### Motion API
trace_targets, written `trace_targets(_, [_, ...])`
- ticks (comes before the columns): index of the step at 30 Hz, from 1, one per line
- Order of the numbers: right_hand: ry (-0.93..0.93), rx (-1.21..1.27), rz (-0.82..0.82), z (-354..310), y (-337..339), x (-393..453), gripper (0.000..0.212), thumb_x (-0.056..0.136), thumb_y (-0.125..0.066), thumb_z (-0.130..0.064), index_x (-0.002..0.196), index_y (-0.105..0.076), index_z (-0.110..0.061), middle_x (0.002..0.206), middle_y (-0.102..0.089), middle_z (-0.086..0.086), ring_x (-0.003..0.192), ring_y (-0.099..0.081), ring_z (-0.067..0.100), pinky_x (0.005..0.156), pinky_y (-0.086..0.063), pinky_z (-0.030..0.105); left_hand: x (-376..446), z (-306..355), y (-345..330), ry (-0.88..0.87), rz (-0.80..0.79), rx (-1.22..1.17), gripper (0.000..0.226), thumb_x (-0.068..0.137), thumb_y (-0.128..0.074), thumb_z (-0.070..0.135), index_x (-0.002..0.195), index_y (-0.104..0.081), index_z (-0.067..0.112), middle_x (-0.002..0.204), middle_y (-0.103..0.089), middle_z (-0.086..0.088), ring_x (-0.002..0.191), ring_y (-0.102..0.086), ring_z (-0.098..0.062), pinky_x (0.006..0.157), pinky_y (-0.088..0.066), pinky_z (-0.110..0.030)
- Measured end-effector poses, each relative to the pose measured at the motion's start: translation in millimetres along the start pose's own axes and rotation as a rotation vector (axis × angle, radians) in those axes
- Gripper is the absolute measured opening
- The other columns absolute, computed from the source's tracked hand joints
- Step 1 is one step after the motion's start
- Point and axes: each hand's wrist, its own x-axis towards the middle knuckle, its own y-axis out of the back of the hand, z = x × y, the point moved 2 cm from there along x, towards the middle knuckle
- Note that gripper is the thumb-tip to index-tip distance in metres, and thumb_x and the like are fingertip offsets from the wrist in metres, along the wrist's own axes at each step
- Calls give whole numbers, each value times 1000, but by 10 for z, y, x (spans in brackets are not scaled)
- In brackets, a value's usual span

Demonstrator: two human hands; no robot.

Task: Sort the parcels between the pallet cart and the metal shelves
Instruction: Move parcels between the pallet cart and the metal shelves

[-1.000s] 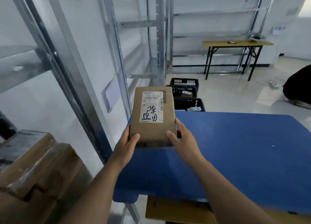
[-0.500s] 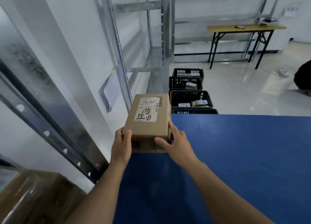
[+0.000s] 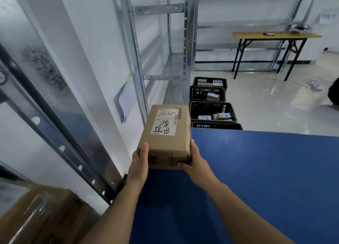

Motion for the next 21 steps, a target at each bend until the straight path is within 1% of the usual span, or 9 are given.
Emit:
trace_targets(2, [-6, -19, 4, 21, 0, 10, 95, 87, -64, -18, 148, 5, -43, 129, -52, -9, 113, -51, 13, 83, -44, 25, -5, 5, -3, 6, 10, 3, 71, 86, -25, 69, 143, -27, 27, 125, -42, 8, 115, -38, -14, 94, -27, -30])
trace_targets(4, [-19, -39, 5, 35, 1, -1, 96, 86, -65, -20, 148, 4, -41, 122, -52, -11, 111, -51, 12, 77, -43, 19, -31, 20, -3, 6, 30, 18, 71, 87, -25, 68, 144, -26, 26, 135, -42, 4, 122, -39, -18, 98, -28, -32])
trace_targets(7, [-57, -61, 8, 62, 28, -58, 100, 86, -67, -26, 150, 9, -32, 137, -46, -3, 122, -46, 18, 88, -44, 28, -140, 33, -8, 40, 56, 57, 81, 84, -25, 72, 150, -13, 26, 149, -34, -4, 134, -33, -28, 107, -27, -44])
trace_targets(10, [-77, -102, 5, 60, 80, -173, 100, 87, -66, -28, 151, 11, -28, 151, -31, 3, 134, -36, 23, 101, -41, 38, -352, 45, -12, 31, 104, 86, 80, 87, -30, 67, 150, -7, 24, 154, -24, -5, 139, -26, -29, 109, -25, -44])
trace_targets(12, [-59, -164, 8, 45, 116, -281, 97, 88, -64, -29, 152, 8, -25, 154, -24, 4, 136, -34, 23, 102, -38, 35, -535, 50, -6, -5, 136, 91, 78, 89, -38, 61, 150, -9, 22, 156, -20, -5, 140, -23, -26, 110, -24, -41])
trace_targets(14, [-30, -246, 13, 15, 153, -407, 91, 90, -61, -31, 152, 4, -23, 153, -24, 4, 134, -34, 23, 95, -35, 28, -743, 37, -4, -32, 164, 121, 76, 90, -47, 53, 150, -14, 21, 156, -20, -3, 141, -22, -24, 109, -24, -38])
trace_targets(17, [22, -369, 8, -44, 200, -637, 80, 93, -56, -34, 152, -4, -19, 150, -26, 5, 131, -36, 22, 91, -35, 26, -1103, 19, -18, -100, 207, 244, 66, 91, -52, 44, 146, -27, 18, 151, -30, -3, 137, -30, -21, 99, -29, -30])
trace_targets(19, [72, -423, 12, -80, 231, -819, 72, 94, -55, -34, 151, -15, -15, 146, -29, 5, 128, -38, 22, 93, -38, 28, -1354, 7, -40, -159, 238, 350, 57, 91, -53, 39, 141, -37, 16, 144, -39, -5, 130, -37, -21, 90, -28, -26])
trace_targets(21, [139, -443, 25, -98, 260, -1028, 59, 93, -54, -33, 144, -31, -14, 141, -34, 5, 124, -40, 21, 93, -39, 29, -1600, -35, -63, -165, 251, 437, 57, 92, -51, 40, 142, -35, 17, 145, -37, -6, 131, -36, -22, 96, -31, -29])
